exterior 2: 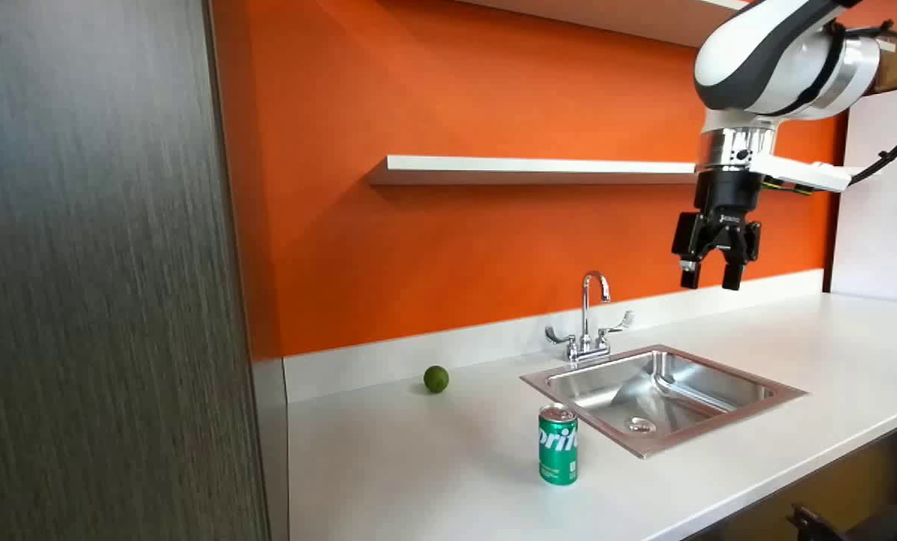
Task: Put the can on the bottom shelf
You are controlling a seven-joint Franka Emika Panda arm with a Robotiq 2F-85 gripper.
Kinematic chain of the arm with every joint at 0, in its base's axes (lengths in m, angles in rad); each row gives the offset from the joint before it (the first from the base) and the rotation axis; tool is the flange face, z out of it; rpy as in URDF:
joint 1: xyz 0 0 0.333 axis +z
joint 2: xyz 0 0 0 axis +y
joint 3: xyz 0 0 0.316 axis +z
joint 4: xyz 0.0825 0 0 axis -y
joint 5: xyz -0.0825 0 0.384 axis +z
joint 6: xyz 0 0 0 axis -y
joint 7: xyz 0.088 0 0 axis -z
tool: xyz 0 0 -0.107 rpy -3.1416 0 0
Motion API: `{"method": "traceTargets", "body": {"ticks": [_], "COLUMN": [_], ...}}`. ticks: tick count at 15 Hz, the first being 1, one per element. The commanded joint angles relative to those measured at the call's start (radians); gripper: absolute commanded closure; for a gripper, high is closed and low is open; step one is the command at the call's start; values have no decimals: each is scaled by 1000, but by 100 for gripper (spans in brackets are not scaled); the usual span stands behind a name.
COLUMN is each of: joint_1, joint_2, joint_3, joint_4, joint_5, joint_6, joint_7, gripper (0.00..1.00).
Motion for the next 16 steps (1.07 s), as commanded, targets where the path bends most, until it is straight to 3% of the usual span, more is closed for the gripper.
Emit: {"method": "traceTargets", "body": {"ticks": [1, 8, 16], "joint_1": [-15, 4, 117], "joint_2": [4, 17, 48], "joint_3": [14, 51, 228], "joint_4": [1, -19, -84], "joint_5": [10, 11, 107], "joint_6": [-2, 24, 101], "joint_7": [-8, 15, 179], "gripper": [0, 0, 0]}}
